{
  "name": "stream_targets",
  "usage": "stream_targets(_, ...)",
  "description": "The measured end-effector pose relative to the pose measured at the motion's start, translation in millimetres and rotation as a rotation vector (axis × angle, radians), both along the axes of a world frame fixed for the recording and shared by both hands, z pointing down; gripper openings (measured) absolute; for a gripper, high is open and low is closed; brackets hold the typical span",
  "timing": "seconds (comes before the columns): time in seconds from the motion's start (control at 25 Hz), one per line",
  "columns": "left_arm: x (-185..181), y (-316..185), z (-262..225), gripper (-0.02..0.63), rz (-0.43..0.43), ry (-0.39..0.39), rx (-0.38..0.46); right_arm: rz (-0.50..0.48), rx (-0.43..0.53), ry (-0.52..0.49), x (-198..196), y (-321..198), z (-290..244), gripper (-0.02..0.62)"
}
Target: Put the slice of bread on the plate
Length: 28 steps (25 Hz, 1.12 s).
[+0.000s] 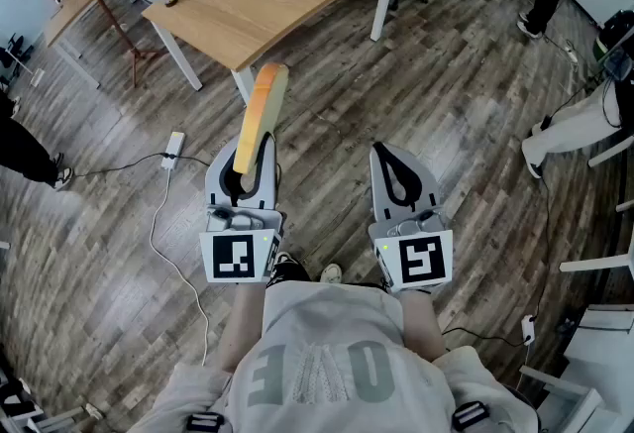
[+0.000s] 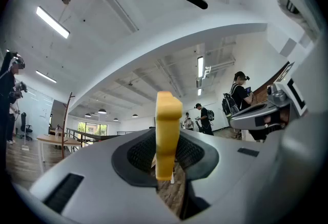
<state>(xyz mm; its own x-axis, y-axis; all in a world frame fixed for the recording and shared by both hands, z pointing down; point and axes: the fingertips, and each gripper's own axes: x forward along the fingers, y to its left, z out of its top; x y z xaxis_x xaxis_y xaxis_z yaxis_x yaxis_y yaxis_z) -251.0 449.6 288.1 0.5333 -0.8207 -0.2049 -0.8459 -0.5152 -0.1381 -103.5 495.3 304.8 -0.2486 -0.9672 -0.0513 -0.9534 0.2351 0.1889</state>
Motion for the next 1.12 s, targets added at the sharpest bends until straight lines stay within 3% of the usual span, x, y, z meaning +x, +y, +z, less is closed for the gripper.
stream_targets(0.68,9.6,-5.6,-3.4,0.092,0.027,-0.012,0.014,0.027,0.014,-0.022,17.8,15.5,9.2,0.015)
stream_targets(0.88,2.8,-6.4,-7.0,0.092,0.011,-0.023,0.018,0.016,-0.025,-0.056,21.8,12.9,23.8,0.015)
stream_targets(1.12,-7.1,-34.8,-2.2,0.092,-0.029,-0.013,0.010,0.032,-0.010,-0.089,28.6,2.8,18.3,0.015)
